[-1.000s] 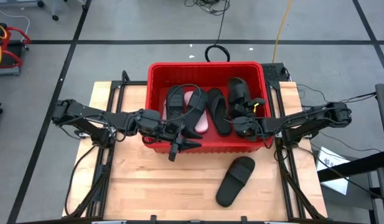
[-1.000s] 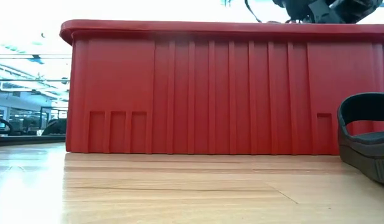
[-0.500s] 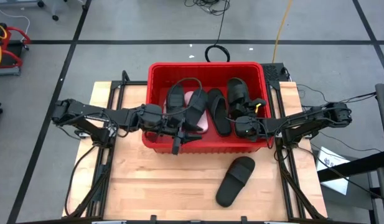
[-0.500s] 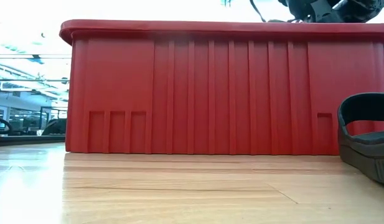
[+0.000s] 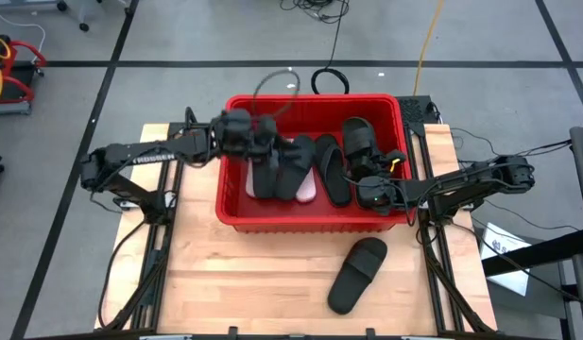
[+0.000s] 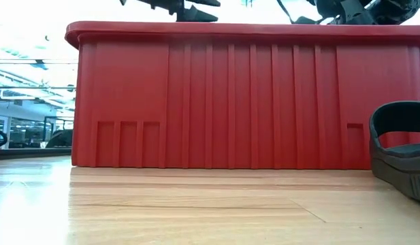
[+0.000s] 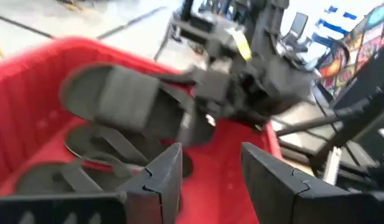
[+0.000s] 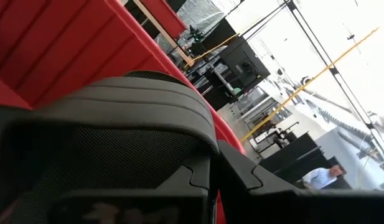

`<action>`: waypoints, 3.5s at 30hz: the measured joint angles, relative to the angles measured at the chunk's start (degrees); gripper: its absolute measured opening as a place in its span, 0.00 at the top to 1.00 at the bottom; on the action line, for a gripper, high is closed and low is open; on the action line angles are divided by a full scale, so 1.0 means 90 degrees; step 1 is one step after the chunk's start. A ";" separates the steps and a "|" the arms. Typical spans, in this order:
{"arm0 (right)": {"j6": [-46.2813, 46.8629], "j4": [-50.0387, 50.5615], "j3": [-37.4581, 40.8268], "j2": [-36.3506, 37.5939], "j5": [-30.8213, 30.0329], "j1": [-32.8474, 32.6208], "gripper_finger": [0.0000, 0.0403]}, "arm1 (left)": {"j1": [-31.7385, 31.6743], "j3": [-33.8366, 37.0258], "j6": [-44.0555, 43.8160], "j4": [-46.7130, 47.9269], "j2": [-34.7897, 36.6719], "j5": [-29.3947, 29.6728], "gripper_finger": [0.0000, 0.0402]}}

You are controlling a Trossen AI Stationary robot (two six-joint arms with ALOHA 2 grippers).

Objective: Pick and place slides into bin
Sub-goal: Put the black slipper into the red bin

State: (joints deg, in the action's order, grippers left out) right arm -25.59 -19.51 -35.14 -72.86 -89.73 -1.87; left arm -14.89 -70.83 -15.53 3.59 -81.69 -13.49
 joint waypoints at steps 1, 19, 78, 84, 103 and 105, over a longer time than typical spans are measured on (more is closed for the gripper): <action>0.0071 -0.0003 0.0000 0.0000 -0.0001 0.0000 0.99 | -0.0167 0.0000 0.0044 -0.0071 -0.0002 -0.0084 0.60; -0.0031 -0.1059 0.0000 0.0002 0.1003 -0.0001 0.99 | -0.1303 -0.5023 0.2303 0.3567 -0.3379 -0.2389 0.60; -0.2095 -0.3349 -0.0005 0.0007 0.2654 -0.0002 0.99 | -0.1672 -0.5289 0.2526 0.3566 -0.4391 -0.4146 0.78; -0.2080 -0.3347 -0.0005 0.0007 0.2662 0.0002 0.99 | -0.1713 -0.5290 0.2487 0.3567 -0.4391 -0.4041 0.97; -0.2104 -0.4463 -0.0012 0.0336 0.1252 -0.0507 0.64 | -0.2063 -0.5852 0.2500 0.3449 -0.4382 -0.3985 1.00; -0.2176 -0.4767 -0.0012 0.0475 0.1059 -0.0561 0.63 | -0.2046 -0.6114 0.2614 0.3686 -0.4380 -0.3793 1.00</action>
State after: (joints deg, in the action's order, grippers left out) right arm -45.18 -62.41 -35.24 -68.58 -80.20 -6.92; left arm -33.30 -125.85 8.00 36.76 -121.11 -47.63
